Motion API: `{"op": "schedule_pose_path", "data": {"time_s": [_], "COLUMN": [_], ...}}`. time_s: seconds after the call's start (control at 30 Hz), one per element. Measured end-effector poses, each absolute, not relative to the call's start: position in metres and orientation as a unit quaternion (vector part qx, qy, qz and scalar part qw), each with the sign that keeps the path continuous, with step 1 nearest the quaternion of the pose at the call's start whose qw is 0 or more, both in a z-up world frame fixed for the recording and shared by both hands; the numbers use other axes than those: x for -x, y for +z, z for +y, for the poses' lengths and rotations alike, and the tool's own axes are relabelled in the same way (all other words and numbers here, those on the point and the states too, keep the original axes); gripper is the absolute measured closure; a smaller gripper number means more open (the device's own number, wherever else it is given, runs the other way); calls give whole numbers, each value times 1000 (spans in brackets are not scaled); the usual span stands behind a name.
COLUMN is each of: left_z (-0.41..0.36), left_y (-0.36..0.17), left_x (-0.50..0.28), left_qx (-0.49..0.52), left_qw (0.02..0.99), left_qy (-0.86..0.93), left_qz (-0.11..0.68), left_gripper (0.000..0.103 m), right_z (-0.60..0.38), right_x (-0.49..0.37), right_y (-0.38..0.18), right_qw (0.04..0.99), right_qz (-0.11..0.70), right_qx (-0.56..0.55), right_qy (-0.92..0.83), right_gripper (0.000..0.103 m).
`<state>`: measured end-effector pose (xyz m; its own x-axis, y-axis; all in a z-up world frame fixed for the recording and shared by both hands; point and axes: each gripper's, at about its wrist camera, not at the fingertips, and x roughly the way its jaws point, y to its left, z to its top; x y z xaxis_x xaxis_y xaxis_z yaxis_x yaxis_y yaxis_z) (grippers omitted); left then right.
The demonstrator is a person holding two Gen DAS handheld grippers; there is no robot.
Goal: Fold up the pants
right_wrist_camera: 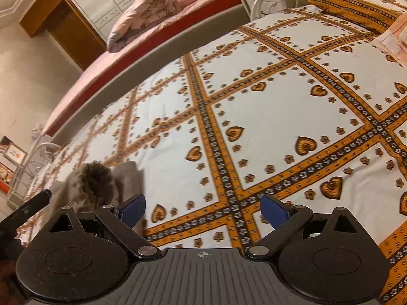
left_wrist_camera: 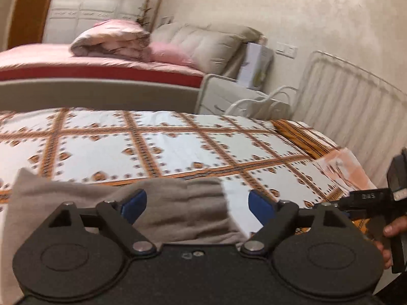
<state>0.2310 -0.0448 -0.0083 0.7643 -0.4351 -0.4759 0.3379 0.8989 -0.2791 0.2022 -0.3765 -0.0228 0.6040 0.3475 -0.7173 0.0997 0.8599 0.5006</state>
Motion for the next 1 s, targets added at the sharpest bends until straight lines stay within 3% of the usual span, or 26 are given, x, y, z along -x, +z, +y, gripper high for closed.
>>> {"op": "schedule_pose_path", "data": {"time_s": [0.37,0.4,0.47,0.53,1.0], "left_z": [82,89,103,117,154], "left_y": [-8,-7,-5,-3,-17], "left_x": [-206,-203,-194,-185,-151], "left_qx": [169,166,162,162,147], "left_qw": [932,932,934,934,917], "left_qy": [-71,-64,-54,-43,-41], "left_qz": [313,315,315,314,369], "left_gripper": [24,24,24,23,23], "right_z": [-317,-311,-298,-289,-237], "right_x": [-213,-215,-218,-221,-230], "right_y": [-20,-21,-24,-27,-48], "right_qw": [811,807,795,784,749], "right_qz": [432,435,445,452,500], "right_qx": [-331,-332,-339,-348,-351], "right_qy": [214,221,236,244,258], "right_gripper": [8,11,29,34,44]}}
